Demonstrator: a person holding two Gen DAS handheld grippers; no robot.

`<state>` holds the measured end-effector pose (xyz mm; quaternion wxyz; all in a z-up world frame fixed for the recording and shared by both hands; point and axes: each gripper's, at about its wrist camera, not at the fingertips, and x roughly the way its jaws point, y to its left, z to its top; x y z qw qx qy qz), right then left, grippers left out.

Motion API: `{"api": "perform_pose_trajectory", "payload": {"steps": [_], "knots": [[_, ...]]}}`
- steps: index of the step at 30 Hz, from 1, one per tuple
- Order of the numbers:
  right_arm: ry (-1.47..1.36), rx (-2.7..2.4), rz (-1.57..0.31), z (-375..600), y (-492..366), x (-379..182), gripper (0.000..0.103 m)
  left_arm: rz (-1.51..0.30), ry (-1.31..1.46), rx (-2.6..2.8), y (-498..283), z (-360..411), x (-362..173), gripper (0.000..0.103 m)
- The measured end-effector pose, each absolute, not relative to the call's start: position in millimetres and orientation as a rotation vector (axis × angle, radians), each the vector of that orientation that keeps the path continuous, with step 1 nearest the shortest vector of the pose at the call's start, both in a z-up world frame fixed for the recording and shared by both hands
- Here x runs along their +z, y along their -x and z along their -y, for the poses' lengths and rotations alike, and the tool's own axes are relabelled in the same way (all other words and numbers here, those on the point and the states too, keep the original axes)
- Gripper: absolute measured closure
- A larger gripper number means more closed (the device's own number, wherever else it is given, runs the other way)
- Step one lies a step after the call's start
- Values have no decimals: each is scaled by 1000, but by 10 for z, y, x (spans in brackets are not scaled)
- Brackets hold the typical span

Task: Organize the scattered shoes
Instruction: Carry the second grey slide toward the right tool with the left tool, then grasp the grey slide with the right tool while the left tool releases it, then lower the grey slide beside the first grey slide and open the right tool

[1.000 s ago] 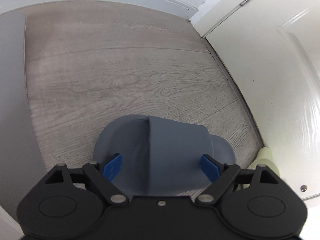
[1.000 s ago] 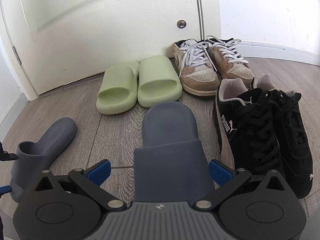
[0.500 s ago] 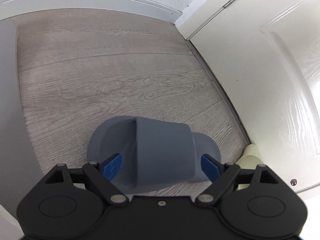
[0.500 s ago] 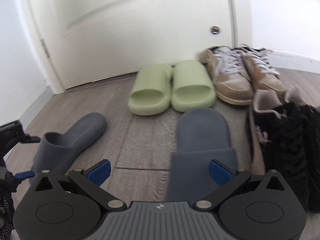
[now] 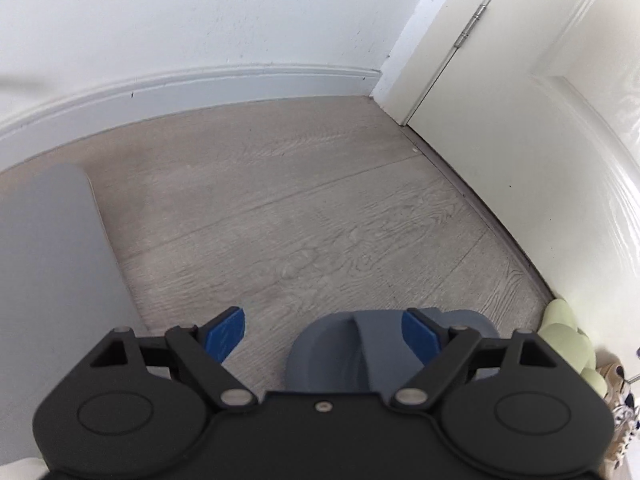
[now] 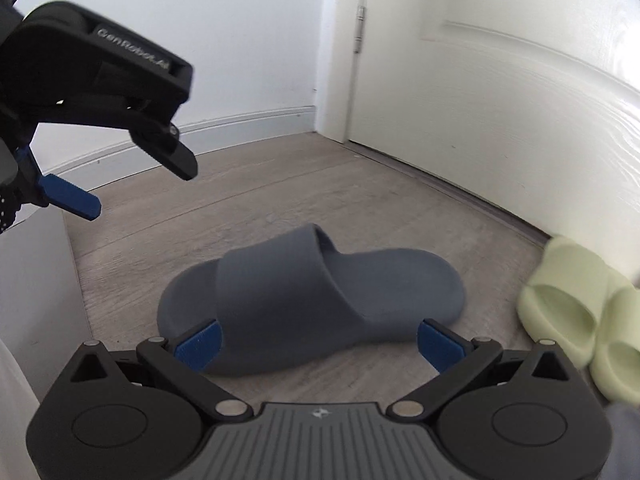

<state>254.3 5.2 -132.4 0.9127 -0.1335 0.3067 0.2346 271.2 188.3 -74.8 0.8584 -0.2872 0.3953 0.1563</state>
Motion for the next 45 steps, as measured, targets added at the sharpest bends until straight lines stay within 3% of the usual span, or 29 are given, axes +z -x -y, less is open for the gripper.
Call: {"api": "perform_pose_trajectory", "payload": {"steps": [8, 9, 10, 38, 45], "knots": [[449, 499, -605, -489, -2801, -1595, 2, -835, 812, 311, -2670, -2168, -850, 17], [448, 513, -615, -472, -2826, -1591, 7, -841, 820, 310, -2675, -2172, -858, 17], [453, 508, -610, -437, -2828, -1575, 20, -845, 823, 311, -2679, -2170, -861, 17], [687, 781, -768, 1532, -2090, -1460, 19, -819, 184, 40, -2693, -784, -712, 17], [755, 780, -801, 1683, -2014, -1425, 17, -847, 184, -4, -2657, -686, -768, 17]]}}
